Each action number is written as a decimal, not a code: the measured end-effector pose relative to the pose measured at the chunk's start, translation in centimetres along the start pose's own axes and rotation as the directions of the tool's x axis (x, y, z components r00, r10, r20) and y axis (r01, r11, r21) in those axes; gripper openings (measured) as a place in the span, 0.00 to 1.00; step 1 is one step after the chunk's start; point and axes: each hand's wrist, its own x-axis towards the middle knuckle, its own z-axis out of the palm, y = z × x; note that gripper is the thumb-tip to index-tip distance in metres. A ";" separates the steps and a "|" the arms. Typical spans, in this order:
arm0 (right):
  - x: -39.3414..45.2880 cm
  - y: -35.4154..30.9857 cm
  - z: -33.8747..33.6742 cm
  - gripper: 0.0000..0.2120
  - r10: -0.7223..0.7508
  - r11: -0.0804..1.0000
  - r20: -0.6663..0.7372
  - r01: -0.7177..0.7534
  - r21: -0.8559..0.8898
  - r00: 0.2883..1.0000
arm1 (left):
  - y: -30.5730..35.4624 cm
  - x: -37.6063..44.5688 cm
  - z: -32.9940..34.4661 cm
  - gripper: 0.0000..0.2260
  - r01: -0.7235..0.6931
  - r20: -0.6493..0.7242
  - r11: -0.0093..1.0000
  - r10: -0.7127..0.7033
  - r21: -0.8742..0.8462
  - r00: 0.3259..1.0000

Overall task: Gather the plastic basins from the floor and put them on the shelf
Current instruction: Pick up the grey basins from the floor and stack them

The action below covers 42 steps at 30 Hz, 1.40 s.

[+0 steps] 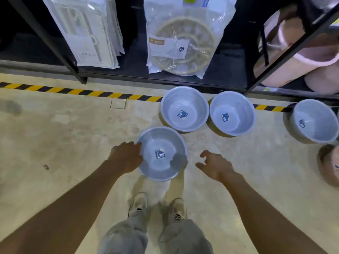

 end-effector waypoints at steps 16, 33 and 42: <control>30.2 5.2 20.2 0.24 0.047 0.998 -0.240 -0.057 -0.034 0.970 | -8.9 25.8 27.3 0.27 0.204 -0.198 0.976 -0.215 -0.076 0.956; 29.6 3.0 21.2 0.14 -0.050 0.974 -0.285 0.110 0.198 0.957 | -10.2 23.6 27.7 0.16 0.155 -0.084 0.873 -0.217 -0.462 0.973; 27.8 1.5 13.5 0.11 -0.099 0.933 -0.499 0.254 0.253 0.861 | -10.8 23.0 17.7 0.15 0.061 -0.298 0.922 -0.186 -0.383 0.936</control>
